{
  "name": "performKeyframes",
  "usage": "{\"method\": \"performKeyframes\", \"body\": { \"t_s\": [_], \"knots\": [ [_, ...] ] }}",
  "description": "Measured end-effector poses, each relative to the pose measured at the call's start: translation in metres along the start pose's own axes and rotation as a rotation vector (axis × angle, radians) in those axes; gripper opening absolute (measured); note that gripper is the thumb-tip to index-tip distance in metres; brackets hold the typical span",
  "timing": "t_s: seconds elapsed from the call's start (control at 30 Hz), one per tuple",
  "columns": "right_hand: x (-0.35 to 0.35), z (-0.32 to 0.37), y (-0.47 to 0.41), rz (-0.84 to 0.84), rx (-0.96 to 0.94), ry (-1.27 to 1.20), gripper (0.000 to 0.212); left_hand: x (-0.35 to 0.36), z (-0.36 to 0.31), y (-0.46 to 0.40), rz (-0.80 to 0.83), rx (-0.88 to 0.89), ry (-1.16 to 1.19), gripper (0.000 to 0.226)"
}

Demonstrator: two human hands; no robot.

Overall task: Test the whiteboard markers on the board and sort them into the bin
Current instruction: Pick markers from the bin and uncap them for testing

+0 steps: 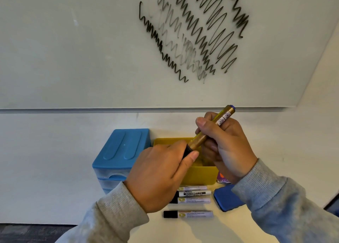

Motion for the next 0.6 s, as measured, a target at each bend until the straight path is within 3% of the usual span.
{"method": "performKeyframes", "body": {
  "t_s": [0.17, 0.33, 0.6],
  "knots": [
    [0.004, 0.001, -0.007, -0.060, -0.008, -0.070, 0.032, -0.008, 0.002, -0.002, -0.008, -0.017, 0.116, 0.044],
    [0.017, 0.015, -0.009, -0.004, -0.035, -0.074, 0.028, -0.018, 0.001, 0.003, -0.013, -0.008, 0.225, 0.042],
    [0.024, 0.025, -0.013, -0.023, -0.044, -0.127, 0.029, -0.018, 0.002, 0.000, 0.076, -0.072, 0.657, 0.039]
  ]
}}
Point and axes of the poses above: each hand's wrist, its own y-axis away from the middle knuckle, its own x-axis out of the palm, z = x × y, the point moved 8 cm from there along -y, towards the middle knuckle, and after that the axes turned 5 degrees about z, right-handed, at the moved point
